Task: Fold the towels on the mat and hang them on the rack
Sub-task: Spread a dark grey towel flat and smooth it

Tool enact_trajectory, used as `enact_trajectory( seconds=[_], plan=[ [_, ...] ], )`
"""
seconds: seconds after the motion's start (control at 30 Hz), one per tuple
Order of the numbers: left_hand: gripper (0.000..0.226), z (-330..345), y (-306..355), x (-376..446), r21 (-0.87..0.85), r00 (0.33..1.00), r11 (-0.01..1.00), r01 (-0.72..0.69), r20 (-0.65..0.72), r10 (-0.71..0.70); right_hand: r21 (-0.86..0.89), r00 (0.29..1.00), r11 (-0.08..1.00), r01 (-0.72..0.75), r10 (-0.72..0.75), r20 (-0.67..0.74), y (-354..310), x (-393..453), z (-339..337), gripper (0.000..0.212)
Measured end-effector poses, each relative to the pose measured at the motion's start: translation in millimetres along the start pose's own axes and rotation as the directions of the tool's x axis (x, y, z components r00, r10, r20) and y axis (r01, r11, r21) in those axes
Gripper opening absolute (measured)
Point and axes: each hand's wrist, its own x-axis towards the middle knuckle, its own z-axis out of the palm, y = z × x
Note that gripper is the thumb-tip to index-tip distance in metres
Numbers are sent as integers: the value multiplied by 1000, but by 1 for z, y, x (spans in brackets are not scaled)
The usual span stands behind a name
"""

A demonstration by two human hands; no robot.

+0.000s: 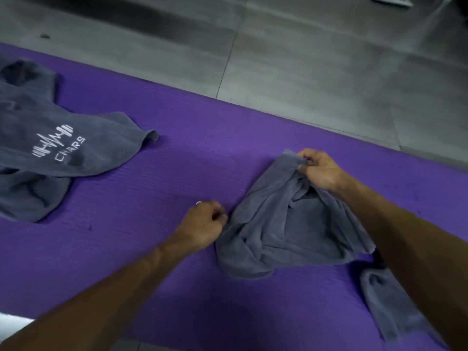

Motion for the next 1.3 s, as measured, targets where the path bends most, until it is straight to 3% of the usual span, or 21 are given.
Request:
enact_trajectory(
  seconds=[0.13, 0.2, 0.27, 0.3, 0.37, 0.43, 0.53, 0.6, 0.67, 0.7, 0.77, 0.83, 0.9, 0.97, 1.07, 1.17, 1.3],
  plan=[
    [31, 24, 22, -16, 130, 1000, 991, 6, 5, -7, 156, 996, 987, -40, 52, -73, 20, 3, -1, 33],
    [24, 35, 31, -31, 274, 999, 961, -25, -17, 31, 199, 990, 978, -59, 82, -111, 25, 0, 1, 32],
    [19, 40, 34, -39, 291, 998, 956, -35, -32, 46, 190, 993, 980, -64, 81, -87, 28, -1, 4, 29],
    [21, 40, 32, -39, 210, 998, 977, -27, -42, 37, 180, 994, 982, -54, 69, -79, 27, -1, 6, 26],
    [30, 31, 26, -39, -193, 997, 979, 61, -25, -67, 178, 995, 984, -25, 41, -87, 23, 3, 10, 22],
    [36, 15, 20, -41, -584, 985, 801, 132, -12, -171, 200, 996, 980, 21, -3, -93, 13, 11, 17, 24],
    [29, -12, 12, -51, -749, 962, 647, 145, -46, -269, 155, 993, 981, 115, -108, -55, -14, 25, 39, 21],
    [32, -37, 0, -57, -650, 956, 739, 179, -61, -286, 106, 983, 977, 185, -183, -31, -36, 33, 60, 18],
    [62, -69, -20, -60, -235, 958, 947, 219, -135, -255, 53, 962, 961, 272, -272, -3, -59, 43, 83, 19],
    [69, -88, -31, -63, 33, 955, 970, 239, -189, -229, 12, 946, 946, 325, -325, 14, -73, 48, 95, 18],
    [75, -124, -46, -71, 371, 935, 871, 321, -272, -229, -62, 903, 901, 429, -427, 47, -105, 58, 120, 17],
    [74, -148, -57, -74, 523, 901, 741, 422, -334, -278, -78, 873, 869, 488, -484, 66, -134, 68, 151, 17],
    [68, -153, -69, -72, 606, 889, 652, 456, -340, -307, -101, 886, 882, 461, -451, 108, -151, 78, 186, 15],
    [67, -140, -79, -68, 607, 911, 679, 412, -263, -318, -210, 910, 892, 401, -360, 207, -150, 81, 216, 18],
    [82, -121, -82, -62, 664, 943, 674, 324, -173, -283, -290, 914, 883, 370, -290, 282, -140, 82, 230, 48],
    [82, -110, -73, -55, 756, 978, 622, 204, -185, -96, -174, 935, 928, 329, -294, 201, -126, 75, 202, 47],
    [71, -89, -41, -36, 655, 963, 737, -166, -53, 264, -314, 950, 897, 310, -284, 127, -70, 42, 121, 36]
  ],
)
